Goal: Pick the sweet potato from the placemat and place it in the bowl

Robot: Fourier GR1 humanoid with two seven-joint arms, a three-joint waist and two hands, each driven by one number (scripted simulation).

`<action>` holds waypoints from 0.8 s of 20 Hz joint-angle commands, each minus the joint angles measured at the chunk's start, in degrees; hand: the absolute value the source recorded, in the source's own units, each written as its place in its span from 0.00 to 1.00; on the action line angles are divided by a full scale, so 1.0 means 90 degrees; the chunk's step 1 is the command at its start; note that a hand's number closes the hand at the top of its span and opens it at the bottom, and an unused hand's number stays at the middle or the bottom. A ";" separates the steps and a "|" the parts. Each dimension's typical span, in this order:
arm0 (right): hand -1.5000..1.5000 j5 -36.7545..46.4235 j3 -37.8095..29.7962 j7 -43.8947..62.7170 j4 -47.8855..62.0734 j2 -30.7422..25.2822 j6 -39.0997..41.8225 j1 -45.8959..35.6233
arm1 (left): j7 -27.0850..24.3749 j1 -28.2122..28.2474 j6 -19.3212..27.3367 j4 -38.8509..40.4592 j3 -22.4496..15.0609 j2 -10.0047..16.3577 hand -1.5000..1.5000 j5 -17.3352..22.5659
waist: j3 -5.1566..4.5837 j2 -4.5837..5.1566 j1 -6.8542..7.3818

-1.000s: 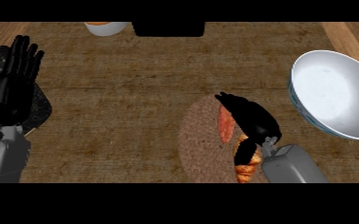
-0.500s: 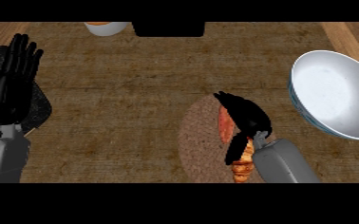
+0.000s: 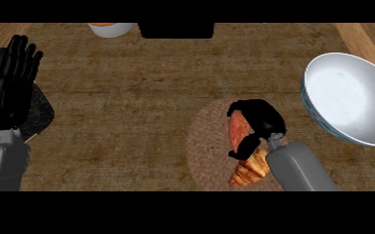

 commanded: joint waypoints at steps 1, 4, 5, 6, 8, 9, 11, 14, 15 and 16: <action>1.00 0.0367 0.0043 -0.0392 0.0302 0.0075 -0.0416 0.0025 | -0.0002 -0.0138 0.0198 0.0008 -0.0133 -0.0261 0.50 -0.0212 | 0.0006 0.0011 -0.0012; 1.00 0.0564 0.0227 -0.0337 -0.0101 0.0204 -0.0535 0.0354 | 0.0131 -0.0187 -0.0145 0.0183 0.0125 0.0039 0.50 -0.0044 | 0.0005 0.0008 -0.0026; 1.00 0.0528 -0.0017 -0.0238 0.0028 0.0230 -0.0275 -0.0129 | -0.0151 -0.0108 -0.0118 0.0300 0.0193 -0.0013 0.50 -0.0116 | 0.0005 0.0010 -0.0014; 1.00 0.0499 -0.0096 -0.0388 0.0059 0.0211 -0.0426 -0.0048 | 0.0340 -0.0129 0.0247 -0.0325 -0.0042 -0.0155 0.50 -0.0316 | 0.0006 0.0007 -0.0009; 1.00 0.0193 -0.0545 -0.0664 -0.0769 -0.0969 -0.0217 0.0874 | 0.0010 0.0127 0.0131 -0.0077 0.0028 -0.0158 0.50 -0.0262 | 0.0003 -0.0031 -0.0191; 1.00 0.0102 -0.1036 -0.0758 -0.0545 -0.1502 -0.0374 0.1208 | 0.0044 0.0338 -0.0026 -0.0131 0.0326 0.0099 0.50 -0.0058 | 0.0003 -0.0077 -0.0335; 1.00 -0.0005 -0.1906 -0.0951 0.0012 -0.2413 -0.0571 0.1565 | 0.0058 0.0317 0.0243 -0.0068 0.0392 0.0008 0.50 -0.0151 | 0.0021 -0.0063 -0.0801; 1.00 -0.0335 -0.2981 -0.1212 0.0535 -0.3354 -0.0720 0.2057 | -0.0012 0.0549 0.0260 -0.0116 0.0583 0.0082 0.50 -0.0105 | 0.0037 -0.0104 -0.1045; 1.00 -0.0496 -0.3295 -0.1528 0.0690 -0.3684 -0.0771 0.2211 | 0.0038 0.0550 0.0206 -0.0098 0.0577 0.0113 0.50 -0.0083 | 0.0041 -0.0086 -0.1032; 1.00 -0.0730 -0.3695 -0.1769 0.0778 -0.4052 -0.0720 0.2263 | 0.0045 0.0557 0.0227 -0.0163 0.0628 0.0151 0.50 -0.0075 | 0.0036 -0.0121 -0.1001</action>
